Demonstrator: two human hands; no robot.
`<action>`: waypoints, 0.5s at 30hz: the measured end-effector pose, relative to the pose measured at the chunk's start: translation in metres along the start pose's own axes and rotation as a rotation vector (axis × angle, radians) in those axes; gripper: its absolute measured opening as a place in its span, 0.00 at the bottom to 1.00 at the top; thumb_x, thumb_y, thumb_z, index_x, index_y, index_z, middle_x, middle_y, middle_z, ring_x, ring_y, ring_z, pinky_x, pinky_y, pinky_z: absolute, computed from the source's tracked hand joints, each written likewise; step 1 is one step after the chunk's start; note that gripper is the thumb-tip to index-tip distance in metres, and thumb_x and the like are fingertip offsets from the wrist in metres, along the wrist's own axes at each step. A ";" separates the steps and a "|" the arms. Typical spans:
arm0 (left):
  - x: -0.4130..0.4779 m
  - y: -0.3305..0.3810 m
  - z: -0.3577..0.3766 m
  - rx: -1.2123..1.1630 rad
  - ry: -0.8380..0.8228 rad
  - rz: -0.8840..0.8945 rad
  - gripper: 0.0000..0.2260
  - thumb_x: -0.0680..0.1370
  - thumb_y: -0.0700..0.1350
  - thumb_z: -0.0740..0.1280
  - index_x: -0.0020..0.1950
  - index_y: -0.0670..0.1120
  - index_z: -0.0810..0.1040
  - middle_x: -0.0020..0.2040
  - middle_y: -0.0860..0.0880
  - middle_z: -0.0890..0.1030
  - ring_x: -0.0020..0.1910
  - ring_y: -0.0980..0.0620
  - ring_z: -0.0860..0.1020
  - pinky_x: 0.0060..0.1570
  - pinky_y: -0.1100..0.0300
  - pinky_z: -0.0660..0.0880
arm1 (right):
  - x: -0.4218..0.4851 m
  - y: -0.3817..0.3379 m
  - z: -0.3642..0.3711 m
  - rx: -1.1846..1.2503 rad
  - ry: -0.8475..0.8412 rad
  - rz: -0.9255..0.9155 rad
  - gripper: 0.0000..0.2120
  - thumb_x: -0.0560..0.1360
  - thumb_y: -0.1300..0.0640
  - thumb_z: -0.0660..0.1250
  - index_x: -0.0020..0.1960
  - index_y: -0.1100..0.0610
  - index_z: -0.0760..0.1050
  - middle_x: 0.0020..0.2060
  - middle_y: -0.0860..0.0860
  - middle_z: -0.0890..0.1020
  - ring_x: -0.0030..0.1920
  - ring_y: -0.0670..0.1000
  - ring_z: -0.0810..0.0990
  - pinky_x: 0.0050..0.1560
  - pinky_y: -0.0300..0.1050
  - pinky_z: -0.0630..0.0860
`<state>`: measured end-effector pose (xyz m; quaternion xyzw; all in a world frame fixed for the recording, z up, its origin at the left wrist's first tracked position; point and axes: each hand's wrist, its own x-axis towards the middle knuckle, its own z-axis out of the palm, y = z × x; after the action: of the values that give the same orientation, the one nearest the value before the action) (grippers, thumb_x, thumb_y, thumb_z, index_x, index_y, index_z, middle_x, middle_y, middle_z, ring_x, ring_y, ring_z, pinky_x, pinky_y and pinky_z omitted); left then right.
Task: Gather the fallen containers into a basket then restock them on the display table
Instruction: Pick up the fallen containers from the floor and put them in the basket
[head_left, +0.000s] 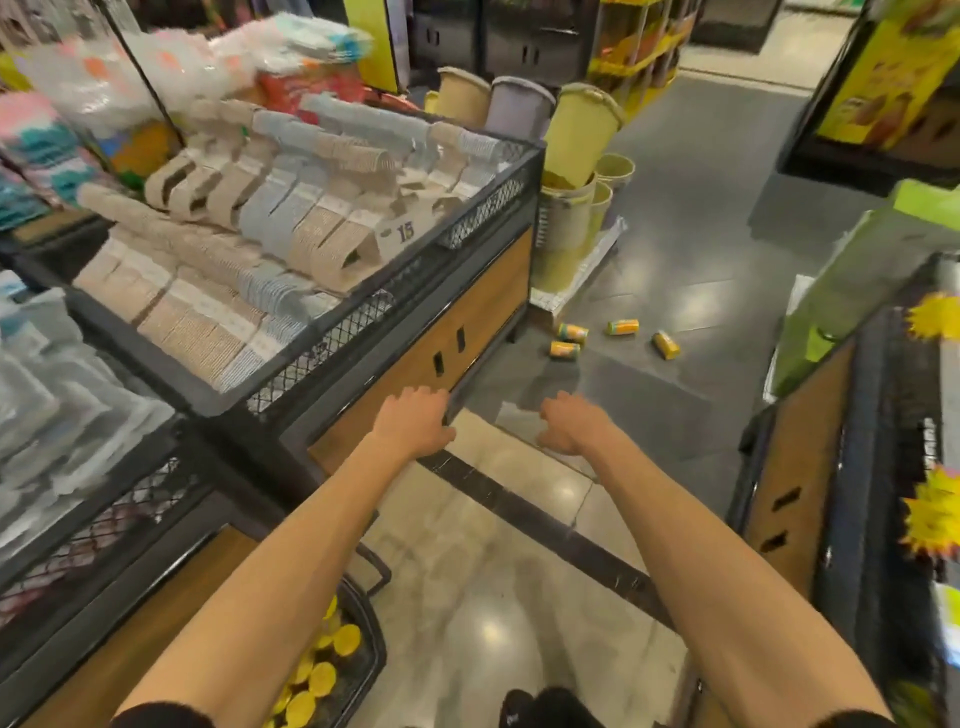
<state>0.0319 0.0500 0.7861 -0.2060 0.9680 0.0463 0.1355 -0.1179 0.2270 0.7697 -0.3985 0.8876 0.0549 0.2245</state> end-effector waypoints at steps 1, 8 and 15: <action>0.014 0.010 -0.002 0.001 -0.006 0.010 0.14 0.78 0.54 0.63 0.57 0.46 0.72 0.56 0.44 0.77 0.56 0.42 0.75 0.52 0.48 0.73 | 0.004 0.016 -0.003 0.011 0.008 0.009 0.24 0.78 0.47 0.63 0.70 0.58 0.70 0.66 0.59 0.72 0.66 0.61 0.70 0.62 0.56 0.73; 0.098 0.076 -0.024 0.071 -0.058 0.117 0.16 0.79 0.55 0.62 0.60 0.45 0.72 0.56 0.44 0.76 0.56 0.42 0.75 0.52 0.49 0.73 | 0.023 0.110 -0.017 0.095 -0.032 0.126 0.24 0.79 0.47 0.64 0.71 0.58 0.69 0.68 0.59 0.70 0.67 0.61 0.70 0.64 0.55 0.72; 0.199 0.118 -0.047 0.091 -0.069 0.232 0.18 0.80 0.56 0.62 0.64 0.45 0.70 0.58 0.44 0.75 0.58 0.42 0.74 0.52 0.47 0.72 | 0.065 0.185 -0.037 0.136 -0.056 0.235 0.24 0.78 0.48 0.64 0.70 0.58 0.69 0.68 0.59 0.70 0.68 0.61 0.68 0.64 0.57 0.71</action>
<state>-0.2031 0.0736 0.7787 -0.0843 0.9812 0.0248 0.1716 -0.3047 0.2973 0.7591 -0.2738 0.9232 0.0319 0.2676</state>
